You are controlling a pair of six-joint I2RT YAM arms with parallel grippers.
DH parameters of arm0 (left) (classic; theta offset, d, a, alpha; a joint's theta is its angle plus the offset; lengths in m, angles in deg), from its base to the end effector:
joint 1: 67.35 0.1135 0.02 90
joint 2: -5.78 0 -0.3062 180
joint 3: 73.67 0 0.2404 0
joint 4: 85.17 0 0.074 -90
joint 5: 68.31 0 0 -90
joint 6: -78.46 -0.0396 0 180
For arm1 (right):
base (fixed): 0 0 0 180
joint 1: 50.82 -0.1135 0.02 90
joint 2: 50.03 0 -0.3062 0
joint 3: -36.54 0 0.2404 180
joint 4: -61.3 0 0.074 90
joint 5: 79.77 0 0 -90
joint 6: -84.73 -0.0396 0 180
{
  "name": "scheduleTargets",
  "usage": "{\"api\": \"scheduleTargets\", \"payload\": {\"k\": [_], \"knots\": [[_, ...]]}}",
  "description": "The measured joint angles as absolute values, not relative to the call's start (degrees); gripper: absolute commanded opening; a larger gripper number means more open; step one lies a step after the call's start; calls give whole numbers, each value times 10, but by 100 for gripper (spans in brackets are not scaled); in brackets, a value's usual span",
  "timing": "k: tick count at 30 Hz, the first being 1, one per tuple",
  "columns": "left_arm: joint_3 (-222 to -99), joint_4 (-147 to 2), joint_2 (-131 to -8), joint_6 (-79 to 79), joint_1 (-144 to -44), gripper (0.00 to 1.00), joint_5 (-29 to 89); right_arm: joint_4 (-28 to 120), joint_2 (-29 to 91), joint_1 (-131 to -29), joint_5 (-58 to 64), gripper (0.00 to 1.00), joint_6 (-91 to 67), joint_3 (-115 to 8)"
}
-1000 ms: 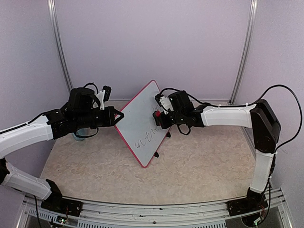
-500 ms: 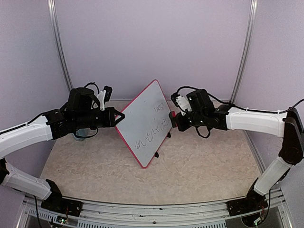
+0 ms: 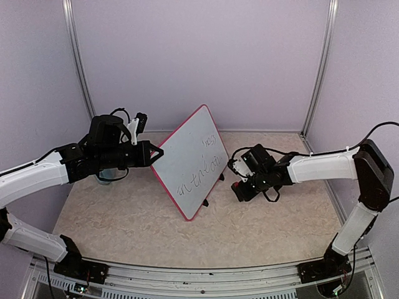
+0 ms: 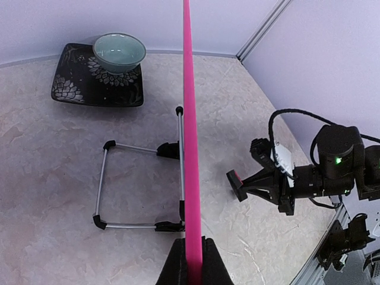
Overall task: Erase the whiteboard
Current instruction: Erase the whiteboard at the center of the board.
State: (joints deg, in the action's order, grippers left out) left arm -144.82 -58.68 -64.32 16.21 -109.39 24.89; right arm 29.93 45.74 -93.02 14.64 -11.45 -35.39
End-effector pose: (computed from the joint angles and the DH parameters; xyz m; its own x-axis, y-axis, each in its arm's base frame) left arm 0.1906 -0.1749 0.3570 -0.6111 -0.0750 -0.7880 0.4763 0.7603 -0.4417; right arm 0.2505 0.2231 0.2278 -0.6734 -0.4658 -0.5741 -0.5680 0.8230 -0.0014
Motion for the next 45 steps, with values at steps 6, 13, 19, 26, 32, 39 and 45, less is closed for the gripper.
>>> {"api": "scheduleTargets", "payload": {"k": [6,13,19,26,32,39,45], "knots": [[-1448,-586,-642,162,-1094,0,249,299,505,-930,92,19,-113,-356],[-1448,-586,-642,162,-1094,0,249,298,521,-930,61,28,-106,-378],[-1448,-586,-642,162,-1094,0,249,263,525,-930,53,35,-80,-404],[-1448,-586,-642,162,-1094,0,250,204,525,-928,52,47,-31,-463],[-1448,-586,-642,162,-1094,0,251,157,538,-916,36,48,4,-503],[-1448,-586,-641,160,-1094,0,254,104,561,-897,21,66,58,-516],[-1448,-587,-642,160,-1094,0,257,70,604,-871,23,100,120,-557]]}}
